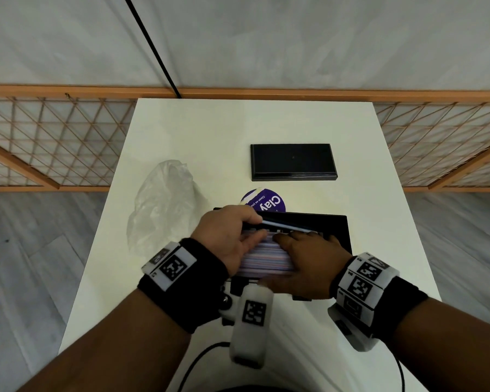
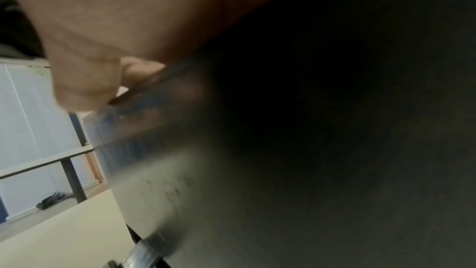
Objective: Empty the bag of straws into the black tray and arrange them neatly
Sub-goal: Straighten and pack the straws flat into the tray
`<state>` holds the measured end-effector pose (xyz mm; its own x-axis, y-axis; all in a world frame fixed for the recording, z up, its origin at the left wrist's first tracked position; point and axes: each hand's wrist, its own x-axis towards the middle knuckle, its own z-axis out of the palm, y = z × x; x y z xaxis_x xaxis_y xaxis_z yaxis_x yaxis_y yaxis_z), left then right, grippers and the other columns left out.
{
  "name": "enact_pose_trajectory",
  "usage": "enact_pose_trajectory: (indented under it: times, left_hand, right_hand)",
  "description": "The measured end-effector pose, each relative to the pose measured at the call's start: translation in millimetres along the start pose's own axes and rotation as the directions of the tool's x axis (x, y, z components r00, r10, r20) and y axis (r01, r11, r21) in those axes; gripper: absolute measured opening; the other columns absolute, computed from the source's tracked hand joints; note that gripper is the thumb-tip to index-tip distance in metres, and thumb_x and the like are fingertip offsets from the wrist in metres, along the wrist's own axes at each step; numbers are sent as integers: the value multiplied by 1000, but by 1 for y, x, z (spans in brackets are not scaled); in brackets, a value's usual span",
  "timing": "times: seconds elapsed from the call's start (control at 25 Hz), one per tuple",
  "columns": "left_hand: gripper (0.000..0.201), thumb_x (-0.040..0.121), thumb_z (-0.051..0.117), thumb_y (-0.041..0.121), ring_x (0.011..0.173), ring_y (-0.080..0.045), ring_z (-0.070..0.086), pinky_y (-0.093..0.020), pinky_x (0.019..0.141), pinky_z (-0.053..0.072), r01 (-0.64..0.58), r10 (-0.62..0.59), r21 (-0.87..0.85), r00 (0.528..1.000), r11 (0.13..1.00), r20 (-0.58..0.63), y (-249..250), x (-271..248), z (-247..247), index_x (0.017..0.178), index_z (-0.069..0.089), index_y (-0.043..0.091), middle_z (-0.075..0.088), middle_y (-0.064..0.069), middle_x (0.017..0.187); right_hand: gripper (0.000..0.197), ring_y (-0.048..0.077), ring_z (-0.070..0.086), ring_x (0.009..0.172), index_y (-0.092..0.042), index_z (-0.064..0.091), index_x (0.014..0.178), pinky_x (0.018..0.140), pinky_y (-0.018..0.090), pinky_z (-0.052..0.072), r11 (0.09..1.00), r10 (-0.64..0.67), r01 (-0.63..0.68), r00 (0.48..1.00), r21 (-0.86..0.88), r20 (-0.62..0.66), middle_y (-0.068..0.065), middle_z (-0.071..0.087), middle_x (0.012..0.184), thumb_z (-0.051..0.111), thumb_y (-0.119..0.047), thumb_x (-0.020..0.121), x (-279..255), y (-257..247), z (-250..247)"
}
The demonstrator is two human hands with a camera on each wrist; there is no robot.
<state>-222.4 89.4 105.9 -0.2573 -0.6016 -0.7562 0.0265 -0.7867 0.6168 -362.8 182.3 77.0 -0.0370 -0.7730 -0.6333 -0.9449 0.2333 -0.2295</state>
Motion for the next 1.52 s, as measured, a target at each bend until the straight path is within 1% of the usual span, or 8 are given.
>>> enact_pose_trajectory:
  times: [0.32, 0.52, 0.72, 0.84, 0.96, 1.08, 1.24, 1.52]
  left_hand:
    - [9, 88, 57, 1, 73, -21, 66, -27, 70, 54, 16, -29, -158, 996, 987, -79, -6, 5, 5, 81, 60, 4, 64, -13, 81]
    - [15, 86, 61, -7, 79, -30, 66, -40, 83, 57, -175, 194, 140, 972, 975, -131, -3, -3, 6, 88, 64, 8, 67, -13, 75]
    - [5, 74, 71, 9, 70, -34, 73, -47, 76, 61, -238, 319, 494, 944, 836, -85, 1, -2, -9, 78, 69, 7, 70, -9, 62]
    - [15, 71, 73, 17, 55, -29, 68, -44, 63, 60, -168, 236, 655, 972, 737, -17, 1, -6, -17, 79, 72, 4, 68, -7, 59]
    - [4, 78, 71, 20, 60, -8, 62, -23, 65, 53, -325, 440, 850, 889, 414, 126, 7, -12, -24, 82, 71, 18, 70, 7, 70]
    - [38, 67, 65, 40, 79, -5, 59, -13, 73, 46, -479, 470, 869, 800, 126, 373, 14, -21, -27, 101, 67, 22, 68, 8, 93]
    - [76, 59, 66, 61, 114, -17, 49, -39, 98, 49, -418, 180, 865, 862, -278, 474, 3, -22, -15, 126, 48, 27, 54, 7, 121]
    - [85, 65, 81, 51, 127, -23, 39, -42, 108, 41, -326, 76, 766, 896, -554, 437, -16, -6, -5, 133, 37, 23, 43, 0, 135]
  right_hand:
    - [99, 28, 46, 128, -32, 28, 144, 111, 56, 26, 997, -4, 0, 999, -81, -50, -4, 46, 142, 54, -84, 64, 2, 2, 9]
    - [95, 28, 43, 130, -32, 27, 144, 111, 55, 26, 997, 0, -6, 996, -72, -85, -4, 45, 141, 58, -78, 67, -1, 2, 10]
    - [93, 27, 44, 130, -33, 28, 143, 111, 53, 26, 998, -3, -3, 994, -60, -106, -5, 45, 143, 59, -77, 68, -3, 2, 12]
    - [90, 26, 46, 127, -33, 30, 142, 111, 52, 28, 999, 5, -11, 993, -51, -119, -5, 47, 140, 59, -76, 68, -5, 2, 11]
    - [92, 25, 45, 125, -33, 33, 139, 109, 51, 30, 998, 15, -25, 989, -64, -150, -6, 45, 137, 60, -78, 64, -6, 1, 9]
    - [103, 24, 45, 121, -31, 34, 136, 106, 50, 34, 994, 56, -72, 981, -83, -185, -6, 44, 134, 60, -84, 52, -3, -1, 6]
    - [117, 25, 46, 123, -32, 29, 139, 106, 54, 34, 993, 89, -98, 988, -67, -123, -5, 46, 135, 63, -87, 41, 8, -5, 3]
    - [103, 27, 40, 124, -50, 34, 134, 106, 55, 31, 995, 82, -83, 996, -61, -17, -3, 39, 130, 65, -85, 43, 9, -3, -2]
